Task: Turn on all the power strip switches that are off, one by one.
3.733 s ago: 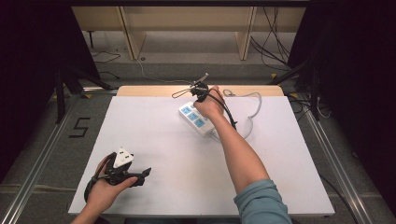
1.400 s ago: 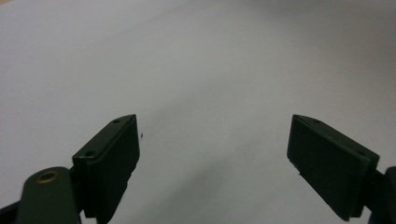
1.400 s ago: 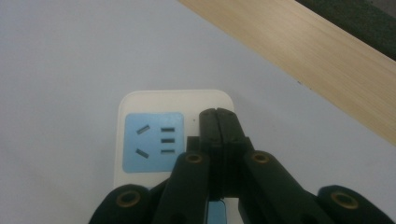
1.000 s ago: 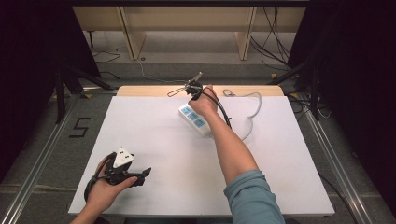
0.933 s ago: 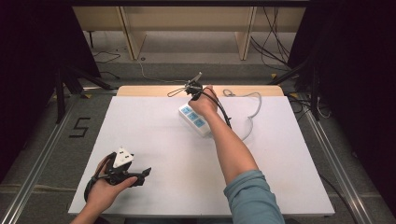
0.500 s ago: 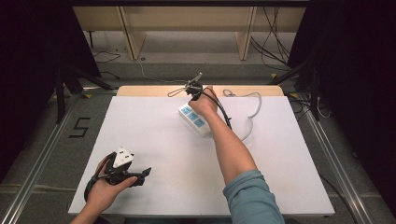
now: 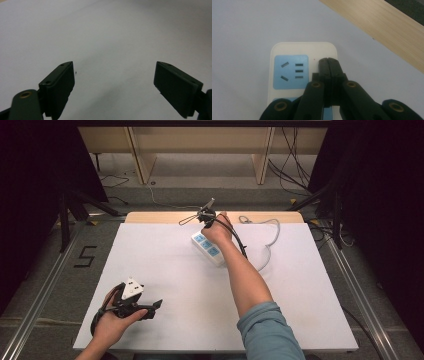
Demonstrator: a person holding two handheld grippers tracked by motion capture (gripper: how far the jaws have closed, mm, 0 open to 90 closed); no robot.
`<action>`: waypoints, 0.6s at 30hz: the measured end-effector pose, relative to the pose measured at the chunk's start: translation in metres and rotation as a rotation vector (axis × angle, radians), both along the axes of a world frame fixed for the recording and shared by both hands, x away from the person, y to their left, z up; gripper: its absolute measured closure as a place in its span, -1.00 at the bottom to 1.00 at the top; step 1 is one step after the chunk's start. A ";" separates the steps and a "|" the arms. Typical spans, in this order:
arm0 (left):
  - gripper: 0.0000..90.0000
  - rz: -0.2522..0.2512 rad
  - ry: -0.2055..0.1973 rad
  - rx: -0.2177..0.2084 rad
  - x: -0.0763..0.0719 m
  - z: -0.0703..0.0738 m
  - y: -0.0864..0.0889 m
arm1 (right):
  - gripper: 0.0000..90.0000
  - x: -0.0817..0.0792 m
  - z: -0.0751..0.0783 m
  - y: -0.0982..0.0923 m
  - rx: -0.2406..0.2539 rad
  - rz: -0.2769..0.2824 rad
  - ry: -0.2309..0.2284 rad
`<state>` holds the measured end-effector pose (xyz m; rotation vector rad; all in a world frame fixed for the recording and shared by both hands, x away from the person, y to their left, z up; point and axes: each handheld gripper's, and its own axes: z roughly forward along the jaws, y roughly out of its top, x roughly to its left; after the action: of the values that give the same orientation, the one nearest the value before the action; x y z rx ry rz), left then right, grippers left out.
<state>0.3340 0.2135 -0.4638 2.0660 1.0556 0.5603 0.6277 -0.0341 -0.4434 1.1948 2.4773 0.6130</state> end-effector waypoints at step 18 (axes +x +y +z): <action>-0.63 -0.002 0.000 -0.001 0.000 0.000 0.000 | 1.00 0.000 -0.001 0.003 0.029 0.010 -0.023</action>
<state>0.3343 0.2136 -0.4637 2.0662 1.0539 0.5590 0.6281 -0.0313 -0.4443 1.1794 2.4650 0.6636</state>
